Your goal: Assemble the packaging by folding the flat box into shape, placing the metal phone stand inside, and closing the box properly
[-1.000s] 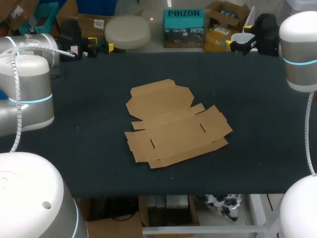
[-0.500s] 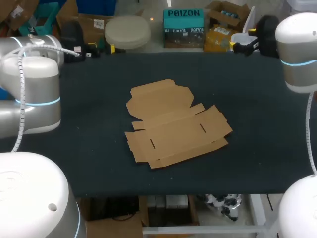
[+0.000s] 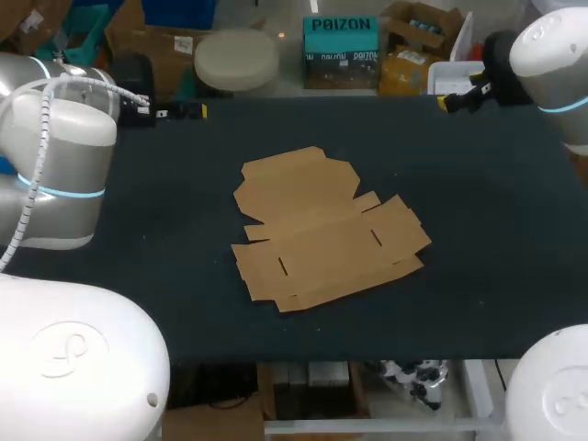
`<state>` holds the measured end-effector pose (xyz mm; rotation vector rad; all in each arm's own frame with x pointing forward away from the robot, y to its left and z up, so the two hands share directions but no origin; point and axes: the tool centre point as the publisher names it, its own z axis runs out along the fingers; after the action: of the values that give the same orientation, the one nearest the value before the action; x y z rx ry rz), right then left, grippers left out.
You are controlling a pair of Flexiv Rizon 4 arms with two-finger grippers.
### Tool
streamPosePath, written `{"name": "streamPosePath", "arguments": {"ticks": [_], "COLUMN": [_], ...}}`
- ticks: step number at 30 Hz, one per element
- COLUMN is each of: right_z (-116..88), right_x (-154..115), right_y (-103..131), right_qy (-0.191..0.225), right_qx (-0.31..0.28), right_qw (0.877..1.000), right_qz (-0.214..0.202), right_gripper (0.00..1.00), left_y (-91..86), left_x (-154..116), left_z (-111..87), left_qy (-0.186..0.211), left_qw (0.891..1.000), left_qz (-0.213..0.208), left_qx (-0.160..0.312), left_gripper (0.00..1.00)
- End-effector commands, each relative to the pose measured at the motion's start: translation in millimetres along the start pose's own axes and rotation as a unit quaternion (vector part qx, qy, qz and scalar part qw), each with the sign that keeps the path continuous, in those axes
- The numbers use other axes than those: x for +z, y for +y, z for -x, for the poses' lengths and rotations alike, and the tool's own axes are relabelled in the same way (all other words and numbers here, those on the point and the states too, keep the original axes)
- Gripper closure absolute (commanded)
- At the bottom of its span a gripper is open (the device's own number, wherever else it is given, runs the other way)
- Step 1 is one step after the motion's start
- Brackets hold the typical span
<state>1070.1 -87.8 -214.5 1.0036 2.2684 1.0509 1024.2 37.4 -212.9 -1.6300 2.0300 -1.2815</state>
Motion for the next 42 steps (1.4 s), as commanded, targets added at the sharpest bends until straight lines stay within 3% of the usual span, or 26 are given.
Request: {"name": "streamPosePath", "arguments": {"ticks": [1, 16, 21, 28, 32, 35, 42], "right_z": [1, 1, 5, -9, -21, -28, -39], "right_x": [-6, -6, -10, -16, -19, -21, -30], "right_y": [6, 6, 1, -18, -35, -47, -69], "right_qy": [0.003, 0.003, 0.04, 0.076, 0.104, 0.117, 0.144], "right_qx": [0.002, 0.002, 0.02, 0.032, 0.048, 0.06, 0.088], "right_qw": [0.987, 0.987, 0.98, 0.957, 0.948, 0.943, 0.93], "right_qz": [-0.162, -0.162, -0.196, -0.277, -0.298, -0.307, -0.328], "right_gripper": [0.0, 0.0, 0.0, 0.0, 0.0, 0.0, 0.0], "left_y": [-4.7, -4.7, 3.5, 34.2, 56.2, 74.1, 99.1], "left_x": [-3, -3, -11, -25, -30, -36, -42], "left_z": [-4.8, -4.8, -17.2, -32.2, -36.0, -37.9, -44.2], "left_qy": [-0.009, -0.009, -0.043, -0.078, -0.083, -0.085, -0.069], "left_qw": [0.993, 0.993, 0.986, 0.972, 0.961, 0.958, 0.949], "left_qz": [0.116, 0.116, 0.162, 0.217, 0.25, 0.251, 0.274], "left_qx": [-0.001, -0.001, -0.002, -0.039, -0.086, -0.111, -0.141], "left_gripper": [0.0, 0.0, 0.0, 0.0, 0.0, 0.0, 0.0]}}
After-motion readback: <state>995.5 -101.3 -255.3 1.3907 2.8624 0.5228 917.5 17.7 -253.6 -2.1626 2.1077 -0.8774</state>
